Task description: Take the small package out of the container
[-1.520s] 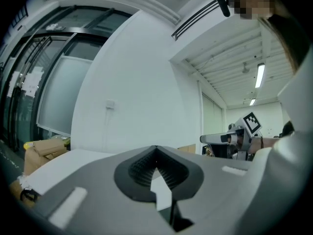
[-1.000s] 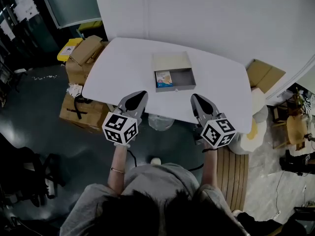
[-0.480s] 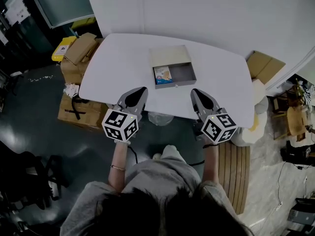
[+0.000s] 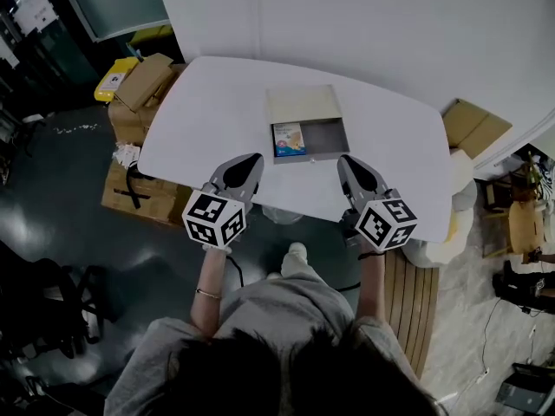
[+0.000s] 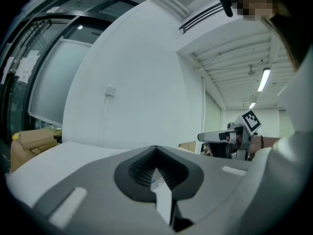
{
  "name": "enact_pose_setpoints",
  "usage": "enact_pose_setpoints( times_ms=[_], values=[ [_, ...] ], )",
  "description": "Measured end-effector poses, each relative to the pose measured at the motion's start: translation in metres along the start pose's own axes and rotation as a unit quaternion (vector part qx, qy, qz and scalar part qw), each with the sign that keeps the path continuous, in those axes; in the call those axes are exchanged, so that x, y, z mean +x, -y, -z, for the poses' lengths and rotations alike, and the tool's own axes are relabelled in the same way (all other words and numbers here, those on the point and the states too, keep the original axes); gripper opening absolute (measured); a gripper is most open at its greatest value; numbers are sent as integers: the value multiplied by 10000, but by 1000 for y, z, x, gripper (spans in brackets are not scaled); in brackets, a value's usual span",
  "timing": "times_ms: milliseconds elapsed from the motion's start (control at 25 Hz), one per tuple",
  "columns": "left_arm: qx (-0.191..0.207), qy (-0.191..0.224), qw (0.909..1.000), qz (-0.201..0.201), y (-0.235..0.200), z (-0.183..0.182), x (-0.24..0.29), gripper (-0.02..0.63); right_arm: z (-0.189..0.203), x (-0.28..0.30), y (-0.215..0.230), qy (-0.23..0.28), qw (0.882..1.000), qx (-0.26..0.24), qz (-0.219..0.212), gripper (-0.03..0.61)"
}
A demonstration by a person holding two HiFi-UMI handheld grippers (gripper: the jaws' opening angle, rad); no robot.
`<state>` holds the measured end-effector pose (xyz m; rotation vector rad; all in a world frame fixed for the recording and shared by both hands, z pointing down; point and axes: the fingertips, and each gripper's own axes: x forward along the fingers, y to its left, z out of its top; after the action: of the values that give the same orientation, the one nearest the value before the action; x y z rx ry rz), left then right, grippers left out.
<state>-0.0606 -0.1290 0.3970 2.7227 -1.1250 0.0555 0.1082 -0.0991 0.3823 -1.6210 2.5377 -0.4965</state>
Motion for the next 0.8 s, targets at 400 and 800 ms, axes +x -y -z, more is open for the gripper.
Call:
enact_pose_setpoints(
  times_ms=[400,800],
  values=[
    [-97,-68,9994,-338,-25,-1,40,-14,-21,46,36,-22,9995,84,-297,12],
    [-203,-103,9973,-702,-43,-3,58,-14,-29,81,52,-116,9980,107,-614,12]
  ],
)
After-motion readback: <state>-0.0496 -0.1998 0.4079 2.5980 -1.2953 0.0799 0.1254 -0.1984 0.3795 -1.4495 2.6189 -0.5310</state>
